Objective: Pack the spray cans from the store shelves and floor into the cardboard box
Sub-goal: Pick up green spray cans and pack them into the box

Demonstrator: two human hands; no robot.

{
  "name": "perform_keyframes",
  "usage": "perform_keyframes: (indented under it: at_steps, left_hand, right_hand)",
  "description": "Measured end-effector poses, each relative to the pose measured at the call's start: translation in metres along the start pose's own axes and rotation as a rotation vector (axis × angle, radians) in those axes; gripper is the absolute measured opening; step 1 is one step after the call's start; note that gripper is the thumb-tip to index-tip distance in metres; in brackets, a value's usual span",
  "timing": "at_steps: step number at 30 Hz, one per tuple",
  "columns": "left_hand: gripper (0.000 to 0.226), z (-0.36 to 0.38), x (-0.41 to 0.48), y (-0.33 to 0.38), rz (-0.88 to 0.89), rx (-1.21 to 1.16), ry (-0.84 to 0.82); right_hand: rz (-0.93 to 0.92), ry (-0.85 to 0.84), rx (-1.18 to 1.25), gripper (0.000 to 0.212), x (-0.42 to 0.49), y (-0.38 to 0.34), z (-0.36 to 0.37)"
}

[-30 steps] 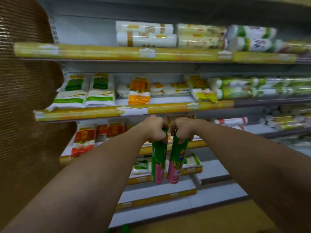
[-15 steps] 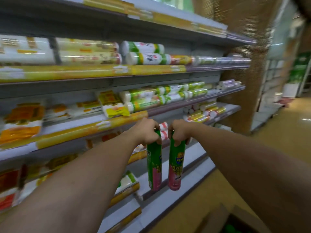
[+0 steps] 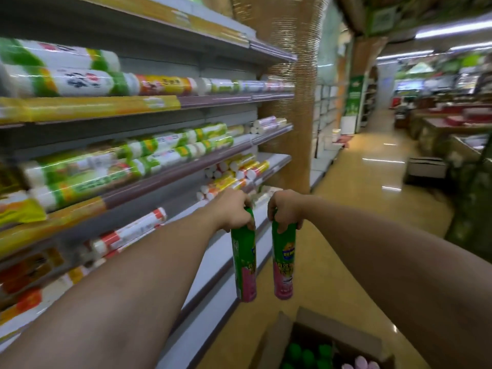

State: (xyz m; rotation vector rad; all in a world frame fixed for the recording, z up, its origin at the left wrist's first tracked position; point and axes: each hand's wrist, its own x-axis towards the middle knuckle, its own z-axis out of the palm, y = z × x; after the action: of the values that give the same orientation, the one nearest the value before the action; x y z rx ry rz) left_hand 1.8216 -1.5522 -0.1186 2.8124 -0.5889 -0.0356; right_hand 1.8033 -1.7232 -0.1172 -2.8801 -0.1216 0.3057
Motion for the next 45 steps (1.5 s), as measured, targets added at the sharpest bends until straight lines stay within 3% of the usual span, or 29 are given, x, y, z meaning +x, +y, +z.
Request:
perform_keyframes:
  at_steps: [7,17,26,34,41,45]
  left_hand:
    - [0.037,0.043,0.093,0.044,0.123,-0.054,-0.082]
    - [0.041,0.148,0.254,0.057,0.244,0.011,-0.353]
    - [0.049,0.278,0.379,0.052,0.394,0.102,-0.625]
    - [0.047,0.400,0.418,0.039,0.437,0.139,-0.762]
    - [0.044,0.511,0.407,0.018,0.300,0.079,-0.826]
    - [0.053,0.577,0.392,0.004,0.230,0.067,-0.806]
  right_hand:
    - [0.165,-0.019,-0.003,0.039,0.042,0.084,0.000]
    - [0.451,-0.086,0.135,0.055,0.144,0.195,0.054]
    - [0.641,-0.143,0.274,0.047,0.229,0.277,0.128]
    - [0.776,-0.150,0.432,0.052,0.267,0.325,0.231]
    - [0.869,-0.136,0.600,0.068,0.285,0.362,0.345]
    - [0.849,-0.159,0.599,0.061,0.295,0.378,0.413]
